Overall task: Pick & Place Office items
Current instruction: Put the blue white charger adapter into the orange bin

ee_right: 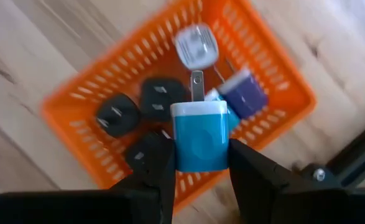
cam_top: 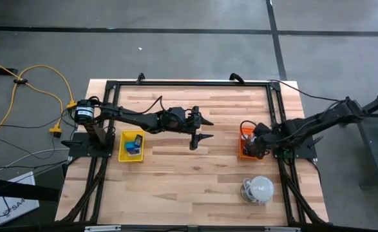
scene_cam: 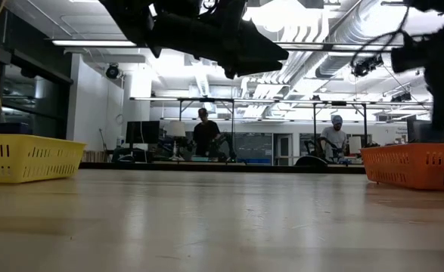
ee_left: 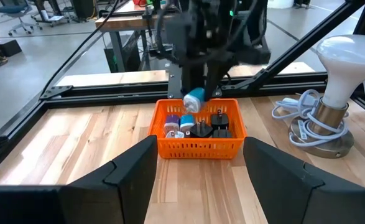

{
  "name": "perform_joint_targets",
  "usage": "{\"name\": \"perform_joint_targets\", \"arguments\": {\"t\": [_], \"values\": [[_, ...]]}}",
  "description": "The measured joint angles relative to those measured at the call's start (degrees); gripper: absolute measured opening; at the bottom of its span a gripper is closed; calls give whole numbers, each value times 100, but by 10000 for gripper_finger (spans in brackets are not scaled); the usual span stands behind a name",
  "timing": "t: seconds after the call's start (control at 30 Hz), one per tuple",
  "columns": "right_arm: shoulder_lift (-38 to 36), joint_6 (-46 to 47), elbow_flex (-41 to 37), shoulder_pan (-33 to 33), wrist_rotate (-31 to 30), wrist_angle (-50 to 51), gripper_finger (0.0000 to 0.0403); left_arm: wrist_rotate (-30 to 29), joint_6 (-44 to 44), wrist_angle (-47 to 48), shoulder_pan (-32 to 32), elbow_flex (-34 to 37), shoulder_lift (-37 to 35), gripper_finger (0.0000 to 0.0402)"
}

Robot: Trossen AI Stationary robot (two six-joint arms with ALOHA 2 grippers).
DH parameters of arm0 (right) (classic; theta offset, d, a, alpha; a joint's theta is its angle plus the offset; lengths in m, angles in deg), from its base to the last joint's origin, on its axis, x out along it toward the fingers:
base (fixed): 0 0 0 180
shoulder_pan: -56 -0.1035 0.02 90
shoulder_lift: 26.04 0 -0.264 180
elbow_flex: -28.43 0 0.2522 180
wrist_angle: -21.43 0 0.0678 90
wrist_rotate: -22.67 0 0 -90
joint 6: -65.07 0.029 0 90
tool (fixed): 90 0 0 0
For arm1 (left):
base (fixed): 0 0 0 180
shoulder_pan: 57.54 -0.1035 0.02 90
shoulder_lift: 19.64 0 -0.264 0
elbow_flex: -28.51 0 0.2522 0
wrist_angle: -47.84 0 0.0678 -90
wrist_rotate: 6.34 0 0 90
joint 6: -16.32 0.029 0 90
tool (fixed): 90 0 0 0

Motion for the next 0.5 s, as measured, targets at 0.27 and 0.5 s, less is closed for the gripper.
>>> {"name": "perform_joint_targets", "arguments": {"t": [0.27, 0.5], "values": [[2, 668, -629, -469, -27, -419, 114, 0, -6, 0, -1, 0, 0, 232], [4, 843, -678, -572, 25, -677, 115, 0, -5, -5, 0, 0, 0, 232]]}}
